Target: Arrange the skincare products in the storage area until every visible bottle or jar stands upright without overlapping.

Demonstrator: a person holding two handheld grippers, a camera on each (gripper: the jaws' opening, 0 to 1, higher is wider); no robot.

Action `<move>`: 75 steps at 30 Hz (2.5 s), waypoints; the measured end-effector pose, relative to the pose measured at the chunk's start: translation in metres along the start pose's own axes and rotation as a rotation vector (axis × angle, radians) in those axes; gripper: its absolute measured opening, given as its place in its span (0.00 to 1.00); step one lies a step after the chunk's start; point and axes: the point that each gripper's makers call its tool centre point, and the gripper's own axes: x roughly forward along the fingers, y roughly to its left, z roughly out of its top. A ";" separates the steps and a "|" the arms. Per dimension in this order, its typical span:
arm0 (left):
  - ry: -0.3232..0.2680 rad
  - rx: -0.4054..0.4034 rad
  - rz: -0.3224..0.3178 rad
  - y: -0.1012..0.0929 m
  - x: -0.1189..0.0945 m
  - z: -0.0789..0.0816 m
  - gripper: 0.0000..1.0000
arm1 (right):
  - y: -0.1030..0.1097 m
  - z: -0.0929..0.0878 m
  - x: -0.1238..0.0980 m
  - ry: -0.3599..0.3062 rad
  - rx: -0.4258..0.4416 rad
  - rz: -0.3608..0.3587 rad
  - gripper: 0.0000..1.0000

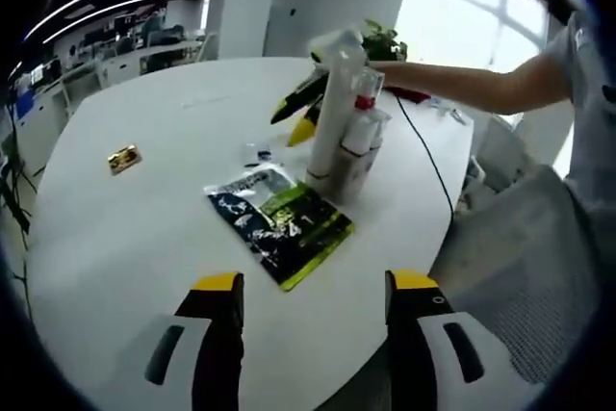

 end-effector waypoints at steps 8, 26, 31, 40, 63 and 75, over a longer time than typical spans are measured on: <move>-0.005 -0.003 -0.004 -0.001 0.000 0.001 0.54 | 0.008 0.004 0.010 -0.017 -0.012 0.042 0.49; -0.023 -0.042 -0.093 -0.013 0.006 0.006 0.55 | 0.015 0.000 0.029 0.022 -0.065 0.073 0.50; -0.031 -0.022 -0.123 -0.004 0.012 0.028 0.54 | 0.014 0.001 0.029 0.023 -0.079 0.064 0.48; -0.048 -0.006 -0.148 0.034 0.051 0.071 0.54 | 0.000 0.001 0.029 0.003 -0.032 -0.006 0.34; 0.010 -0.097 -0.196 0.059 0.122 0.087 0.54 | 0.000 0.004 0.029 0.009 -0.047 0.000 0.36; 0.039 -0.183 -0.223 0.056 0.142 0.082 0.52 | -0.007 0.003 0.029 -0.033 0.040 -0.035 0.27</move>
